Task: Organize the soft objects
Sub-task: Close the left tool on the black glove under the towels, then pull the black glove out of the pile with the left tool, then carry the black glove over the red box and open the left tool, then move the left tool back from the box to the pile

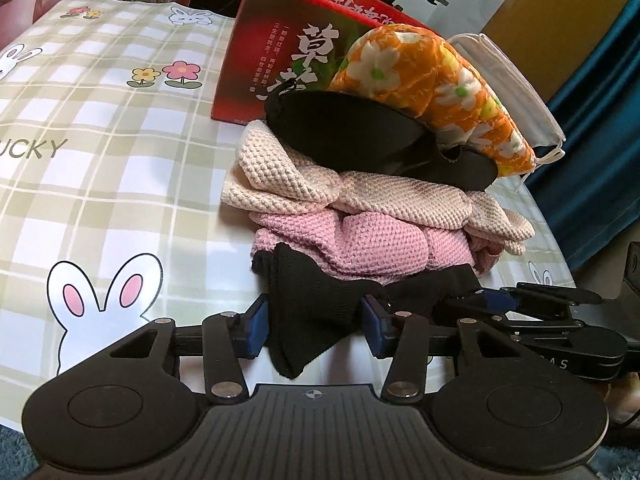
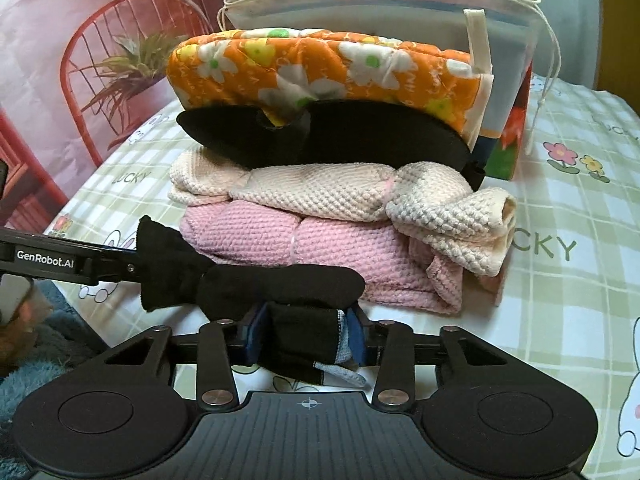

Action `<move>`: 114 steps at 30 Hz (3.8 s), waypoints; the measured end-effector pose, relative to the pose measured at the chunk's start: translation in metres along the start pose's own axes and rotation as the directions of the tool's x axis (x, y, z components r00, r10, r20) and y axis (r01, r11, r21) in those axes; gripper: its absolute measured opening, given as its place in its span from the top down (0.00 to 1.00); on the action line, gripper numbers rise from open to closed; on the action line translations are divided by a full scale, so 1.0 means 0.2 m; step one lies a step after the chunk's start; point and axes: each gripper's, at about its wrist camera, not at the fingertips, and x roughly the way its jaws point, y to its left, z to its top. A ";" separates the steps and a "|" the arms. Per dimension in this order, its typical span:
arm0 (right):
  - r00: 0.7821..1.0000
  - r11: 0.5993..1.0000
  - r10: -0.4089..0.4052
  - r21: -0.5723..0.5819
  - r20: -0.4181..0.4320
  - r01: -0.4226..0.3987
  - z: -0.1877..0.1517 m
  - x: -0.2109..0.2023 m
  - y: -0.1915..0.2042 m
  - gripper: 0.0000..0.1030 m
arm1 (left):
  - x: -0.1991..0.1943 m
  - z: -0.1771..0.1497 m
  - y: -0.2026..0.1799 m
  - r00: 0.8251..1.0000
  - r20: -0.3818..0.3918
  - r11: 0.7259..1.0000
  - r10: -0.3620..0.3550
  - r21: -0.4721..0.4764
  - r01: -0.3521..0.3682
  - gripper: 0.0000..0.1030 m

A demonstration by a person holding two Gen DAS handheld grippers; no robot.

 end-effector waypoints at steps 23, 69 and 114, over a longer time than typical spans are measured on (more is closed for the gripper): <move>0.990 0.996 0.049 -0.081 0.129 -0.039 0.03 -0.16 0.06 0.83 | -0.17 0.02 -0.10 0.991 0.124 0.996 -0.040 0.085 0.030 0.75; 0.937 0.988 0.038 -0.156 0.347 0.017 1.17 -0.27 -0.21 0.83 | -0.22 0.99 -0.30 0.932 0.337 0.982 -0.133 0.175 0.076 0.75; 0.978 0.989 -0.106 -0.079 0.182 0.122 1.38 -0.02 -0.32 0.28 | -0.12 1.14 -0.28 0.951 0.310 0.973 0.020 0.214 -0.090 0.16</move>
